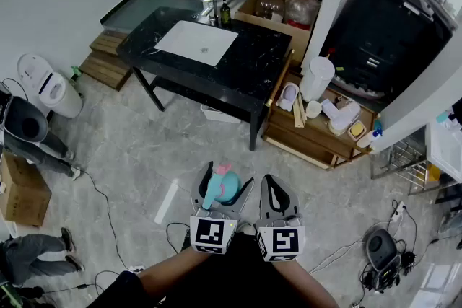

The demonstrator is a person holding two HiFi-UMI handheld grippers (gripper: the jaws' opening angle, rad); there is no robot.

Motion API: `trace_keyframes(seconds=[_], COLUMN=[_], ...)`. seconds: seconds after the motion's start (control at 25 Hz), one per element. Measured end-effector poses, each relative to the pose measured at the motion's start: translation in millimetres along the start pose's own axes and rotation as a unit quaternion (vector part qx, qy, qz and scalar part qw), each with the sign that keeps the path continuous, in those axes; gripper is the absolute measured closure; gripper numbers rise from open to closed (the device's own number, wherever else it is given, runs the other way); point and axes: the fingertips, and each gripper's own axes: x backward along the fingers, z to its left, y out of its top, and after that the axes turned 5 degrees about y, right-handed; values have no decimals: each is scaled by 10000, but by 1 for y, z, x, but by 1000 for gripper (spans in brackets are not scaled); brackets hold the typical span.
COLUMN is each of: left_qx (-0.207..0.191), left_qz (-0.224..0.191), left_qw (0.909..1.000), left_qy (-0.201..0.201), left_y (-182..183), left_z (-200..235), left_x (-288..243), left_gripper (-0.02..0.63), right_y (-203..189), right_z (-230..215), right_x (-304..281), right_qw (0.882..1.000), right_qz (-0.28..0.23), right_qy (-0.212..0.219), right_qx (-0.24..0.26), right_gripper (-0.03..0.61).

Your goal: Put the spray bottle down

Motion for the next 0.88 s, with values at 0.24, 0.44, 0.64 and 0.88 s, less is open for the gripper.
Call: trace_keyframes(seconds=[0.24,0.44,0.64,0.88], left_qx=[-32,-2,-16,-19], left_qz=[-41,-2,80,124], left_qw=[10000,9997,9993,9994], left_qy=[63,263,361,334], left_y=[2,-2,-4,-5], left_z=[-1,-1,8,11], left_x=[2,4,4,-11], left_gripper=[172,172,172,172], right_y=[7,4,-4,-9], right_z=[-1,-14,-22,-39], right_x=[8,17,24,23], right_qw=[9998,9995,9989,9984], right_qz=[-166,-238,-186,-139], right_qy=[63,-1,-90,-245], right_qx=[-69,-214,-410,-485], right_gripper=[561,561,561,561])
